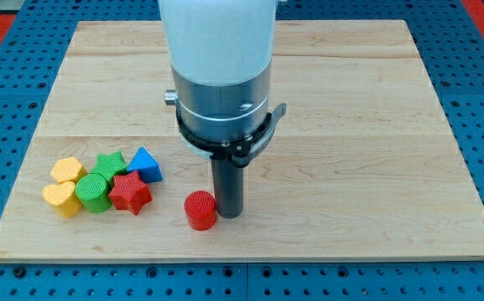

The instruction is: Slide red circle a bit down and left

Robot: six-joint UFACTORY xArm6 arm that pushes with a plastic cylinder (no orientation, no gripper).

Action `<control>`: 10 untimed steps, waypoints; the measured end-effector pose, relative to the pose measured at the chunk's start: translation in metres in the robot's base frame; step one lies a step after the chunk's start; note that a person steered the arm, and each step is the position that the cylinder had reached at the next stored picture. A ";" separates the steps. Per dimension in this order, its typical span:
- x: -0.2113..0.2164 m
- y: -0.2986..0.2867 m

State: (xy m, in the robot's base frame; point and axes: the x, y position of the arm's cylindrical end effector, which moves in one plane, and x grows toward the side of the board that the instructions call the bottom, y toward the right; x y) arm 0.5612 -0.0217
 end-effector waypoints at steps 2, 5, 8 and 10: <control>-0.006 0.001; -0.018 -0.025; 0.027 -0.012; 0.033 -0.042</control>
State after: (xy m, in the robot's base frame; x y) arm 0.5940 -0.0634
